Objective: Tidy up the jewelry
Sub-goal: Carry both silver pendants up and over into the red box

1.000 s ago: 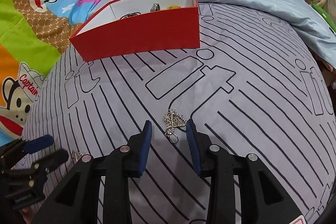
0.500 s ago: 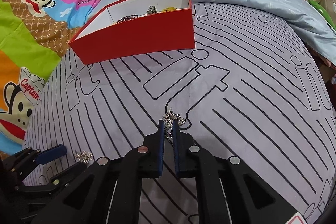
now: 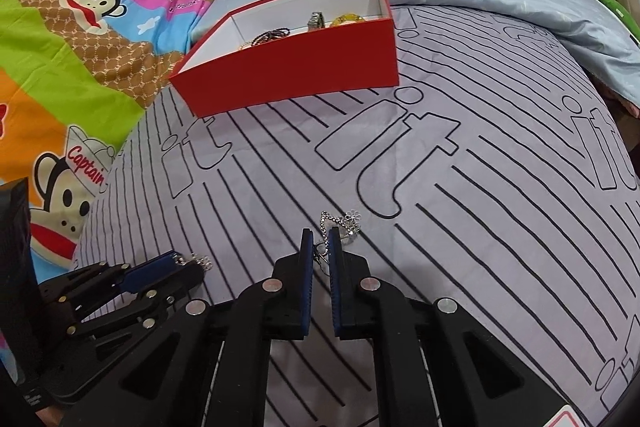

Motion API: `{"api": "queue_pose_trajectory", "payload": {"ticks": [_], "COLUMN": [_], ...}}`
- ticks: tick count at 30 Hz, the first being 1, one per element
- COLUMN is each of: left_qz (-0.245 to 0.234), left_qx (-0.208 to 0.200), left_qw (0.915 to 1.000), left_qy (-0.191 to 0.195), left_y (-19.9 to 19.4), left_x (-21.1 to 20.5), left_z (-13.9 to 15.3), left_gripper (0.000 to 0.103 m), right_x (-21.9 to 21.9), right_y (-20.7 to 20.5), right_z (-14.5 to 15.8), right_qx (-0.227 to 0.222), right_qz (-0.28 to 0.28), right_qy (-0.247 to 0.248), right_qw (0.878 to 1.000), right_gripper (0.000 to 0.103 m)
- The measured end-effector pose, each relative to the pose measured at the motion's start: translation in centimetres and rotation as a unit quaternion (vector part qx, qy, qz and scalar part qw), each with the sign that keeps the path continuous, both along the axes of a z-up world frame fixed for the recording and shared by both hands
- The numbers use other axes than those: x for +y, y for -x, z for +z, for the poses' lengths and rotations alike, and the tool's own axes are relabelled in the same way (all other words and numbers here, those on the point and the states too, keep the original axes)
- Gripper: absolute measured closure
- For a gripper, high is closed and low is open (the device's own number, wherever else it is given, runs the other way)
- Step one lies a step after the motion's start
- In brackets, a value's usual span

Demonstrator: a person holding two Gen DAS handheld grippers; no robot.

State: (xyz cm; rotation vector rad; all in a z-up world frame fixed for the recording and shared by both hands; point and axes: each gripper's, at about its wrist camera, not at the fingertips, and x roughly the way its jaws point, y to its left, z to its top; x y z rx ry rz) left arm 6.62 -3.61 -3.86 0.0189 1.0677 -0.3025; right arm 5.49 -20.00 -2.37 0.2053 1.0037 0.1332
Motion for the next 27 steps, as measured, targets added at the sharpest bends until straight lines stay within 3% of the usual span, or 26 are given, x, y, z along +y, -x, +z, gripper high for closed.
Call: {"api": "queue_pose_trajectory", "payload": {"ticks": [13, 27], "left_qz": [0.016, 0.024], "left_qx": [-0.026, -0.078], "left_qw": [0.9994, 0.9961], "left_qy": [0.017, 0.034], "left_y": [-2.2, -7.8], "left_x": [1.1, 0.1], "left_z": [2.8, 7.7], "left_gripper": [0.081, 0.081], "right_x": [0.6, 0.1], "right_y": [-0.7, -4.1], "right_z": [2.4, 6.4], "right_qx": [-0.026, -0.073], "right_qz": [0.012, 0.013], "right_qy": [-0.007, -0.017], "right_qw": [1.000, 0.997], "right_gripper": [0.096, 0.096]}}
